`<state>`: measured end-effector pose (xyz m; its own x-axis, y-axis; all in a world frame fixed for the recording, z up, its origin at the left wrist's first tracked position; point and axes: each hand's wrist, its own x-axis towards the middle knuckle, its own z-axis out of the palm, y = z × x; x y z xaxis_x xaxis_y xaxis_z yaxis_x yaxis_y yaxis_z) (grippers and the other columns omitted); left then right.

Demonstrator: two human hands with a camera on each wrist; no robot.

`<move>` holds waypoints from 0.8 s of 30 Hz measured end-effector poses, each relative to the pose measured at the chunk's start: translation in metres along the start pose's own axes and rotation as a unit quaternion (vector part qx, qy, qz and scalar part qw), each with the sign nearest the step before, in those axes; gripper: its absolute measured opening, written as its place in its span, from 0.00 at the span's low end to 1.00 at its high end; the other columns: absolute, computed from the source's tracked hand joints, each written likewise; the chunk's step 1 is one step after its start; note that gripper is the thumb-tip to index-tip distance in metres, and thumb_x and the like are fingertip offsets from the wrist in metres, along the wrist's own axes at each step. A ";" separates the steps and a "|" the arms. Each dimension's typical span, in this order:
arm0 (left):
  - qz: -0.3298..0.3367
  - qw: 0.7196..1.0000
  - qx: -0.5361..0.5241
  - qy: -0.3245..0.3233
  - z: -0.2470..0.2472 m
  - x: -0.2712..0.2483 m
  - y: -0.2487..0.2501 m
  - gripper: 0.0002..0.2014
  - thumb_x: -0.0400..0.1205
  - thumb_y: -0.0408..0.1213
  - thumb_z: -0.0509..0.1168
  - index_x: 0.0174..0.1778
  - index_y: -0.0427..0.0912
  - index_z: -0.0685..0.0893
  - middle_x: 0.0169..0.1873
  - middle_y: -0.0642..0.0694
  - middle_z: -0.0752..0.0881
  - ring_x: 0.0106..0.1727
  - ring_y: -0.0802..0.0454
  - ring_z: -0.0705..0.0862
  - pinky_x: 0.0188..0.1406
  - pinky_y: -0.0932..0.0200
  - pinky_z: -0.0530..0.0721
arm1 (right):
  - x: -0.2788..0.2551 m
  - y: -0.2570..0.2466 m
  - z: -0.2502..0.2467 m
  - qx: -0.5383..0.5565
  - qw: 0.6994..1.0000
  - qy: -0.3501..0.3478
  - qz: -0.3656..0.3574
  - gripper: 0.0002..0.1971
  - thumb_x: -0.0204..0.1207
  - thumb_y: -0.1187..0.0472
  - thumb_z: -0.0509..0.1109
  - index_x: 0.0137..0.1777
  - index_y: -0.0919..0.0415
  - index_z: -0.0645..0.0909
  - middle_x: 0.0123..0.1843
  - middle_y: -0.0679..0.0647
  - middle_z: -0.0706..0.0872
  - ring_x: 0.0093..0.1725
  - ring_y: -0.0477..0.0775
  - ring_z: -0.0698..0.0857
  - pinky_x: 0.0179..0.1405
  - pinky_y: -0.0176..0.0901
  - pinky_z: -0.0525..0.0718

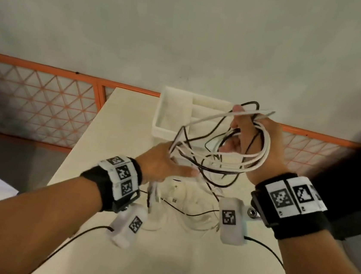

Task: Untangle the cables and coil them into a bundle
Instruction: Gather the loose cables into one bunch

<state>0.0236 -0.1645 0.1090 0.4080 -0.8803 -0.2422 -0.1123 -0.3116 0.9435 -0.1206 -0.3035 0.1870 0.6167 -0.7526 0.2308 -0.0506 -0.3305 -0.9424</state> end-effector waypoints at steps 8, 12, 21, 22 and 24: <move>-0.103 0.983 0.153 -0.011 0.049 0.021 -0.024 0.27 0.71 0.66 0.70 0.47 0.45 0.92 0.22 0.48 0.82 0.19 0.52 0.75 0.23 0.65 0.74 | 0.013 -0.009 -0.015 0.123 0.989 0.087 -0.002 0.10 0.84 0.61 0.71 0.42 0.66 0.80 0.33 0.55 0.86 0.26 0.65 0.88 0.36 0.67 0.92; -0.169 0.957 0.234 0.040 0.020 0.024 -0.030 0.11 0.78 0.44 0.68 0.35 0.42 0.91 0.23 0.49 0.83 0.26 0.51 0.80 0.23 0.64 0.74 | 0.015 0.014 -0.038 -0.025 0.987 0.154 -0.036 0.15 0.83 0.53 0.71 0.38 0.63 0.80 0.27 0.55 0.85 0.29 0.66 0.86 0.34 0.66 0.88; -0.233 0.909 0.332 0.099 -0.051 0.014 -0.030 0.10 0.77 0.36 0.67 0.38 0.36 0.93 0.29 0.44 0.87 0.33 0.44 0.85 0.30 0.60 0.82 | 0.030 0.076 -0.056 -0.282 0.936 0.209 -0.001 0.10 0.80 0.46 0.69 0.48 0.52 0.85 0.36 0.53 0.90 0.37 0.60 0.89 0.38 0.57 0.89; -0.219 0.913 0.323 0.122 -0.057 0.012 -0.027 0.10 0.77 0.36 0.67 0.37 0.36 0.92 0.27 0.44 0.87 0.31 0.44 0.84 0.29 0.60 0.80 | 0.030 0.085 -0.058 -0.317 0.928 0.191 0.034 0.07 0.80 0.51 0.69 0.49 0.53 0.84 0.37 0.53 0.89 0.38 0.61 0.87 0.39 0.53 0.88; -0.174 0.920 0.302 0.180 -0.068 0.008 -0.019 0.12 0.78 0.37 0.65 0.36 0.35 0.91 0.25 0.41 0.87 0.30 0.42 0.85 0.30 0.58 0.81 | 0.022 0.109 -0.061 -0.372 0.909 0.127 0.143 0.06 0.77 0.57 0.68 0.51 0.52 0.85 0.39 0.55 0.89 0.38 0.62 0.87 0.41 0.50 0.87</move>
<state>0.0905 -0.1414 0.1047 0.7757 -0.5477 -0.3135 -0.3566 -0.7903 0.4983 -0.1603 -0.3907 0.1041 0.2995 -0.9438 0.1397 -0.7547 -0.3239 -0.5705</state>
